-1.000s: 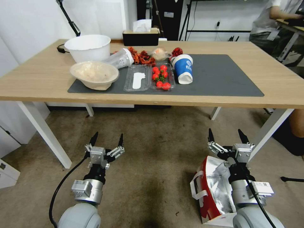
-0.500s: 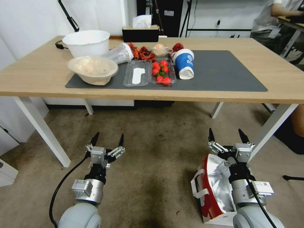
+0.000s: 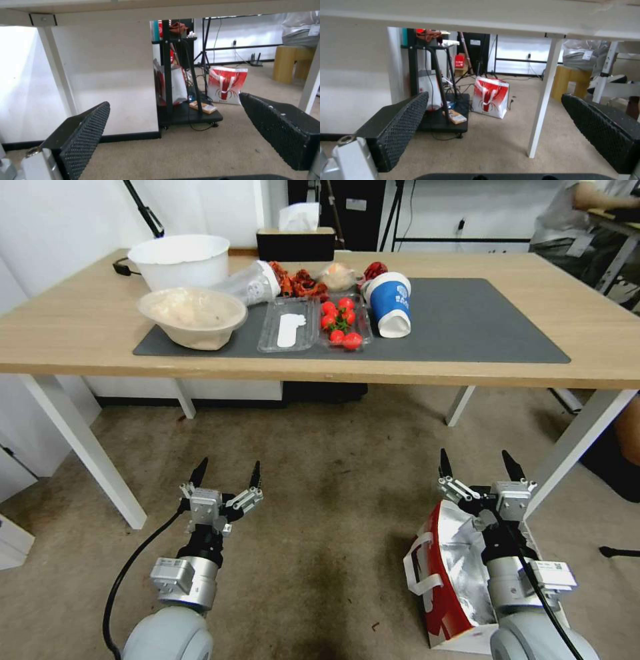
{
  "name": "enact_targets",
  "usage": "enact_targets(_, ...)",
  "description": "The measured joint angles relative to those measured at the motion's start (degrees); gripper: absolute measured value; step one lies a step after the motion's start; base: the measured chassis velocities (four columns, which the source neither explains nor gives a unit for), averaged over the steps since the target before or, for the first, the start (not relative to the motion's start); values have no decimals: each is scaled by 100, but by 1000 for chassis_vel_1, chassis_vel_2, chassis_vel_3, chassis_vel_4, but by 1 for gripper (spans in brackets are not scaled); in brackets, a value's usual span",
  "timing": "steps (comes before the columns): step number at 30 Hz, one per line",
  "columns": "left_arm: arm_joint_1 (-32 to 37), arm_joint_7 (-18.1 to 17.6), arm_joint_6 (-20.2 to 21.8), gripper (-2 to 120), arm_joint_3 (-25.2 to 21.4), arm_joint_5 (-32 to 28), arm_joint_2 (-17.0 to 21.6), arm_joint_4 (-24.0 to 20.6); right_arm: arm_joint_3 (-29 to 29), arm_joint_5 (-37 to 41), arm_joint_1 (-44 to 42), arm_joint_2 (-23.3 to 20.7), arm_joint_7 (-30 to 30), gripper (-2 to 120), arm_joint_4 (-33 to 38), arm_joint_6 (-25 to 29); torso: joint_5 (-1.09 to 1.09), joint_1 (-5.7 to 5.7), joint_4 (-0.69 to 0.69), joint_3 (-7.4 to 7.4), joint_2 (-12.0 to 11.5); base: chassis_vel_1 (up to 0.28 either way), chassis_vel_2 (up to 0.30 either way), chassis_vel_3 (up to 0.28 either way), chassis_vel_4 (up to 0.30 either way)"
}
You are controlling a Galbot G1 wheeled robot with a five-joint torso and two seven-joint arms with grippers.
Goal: Pick up the food delivery bag from the floor and place it on the table.
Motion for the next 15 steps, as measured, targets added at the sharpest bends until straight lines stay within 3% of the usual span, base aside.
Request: enact_targets(15, 5, 0, -11, 98, 1, -13, 7, -20, 18, -12, -67, -22, -21, 100, 117, -26, 0, -91, 0, -236, -327, 0, 0, 0, 0)
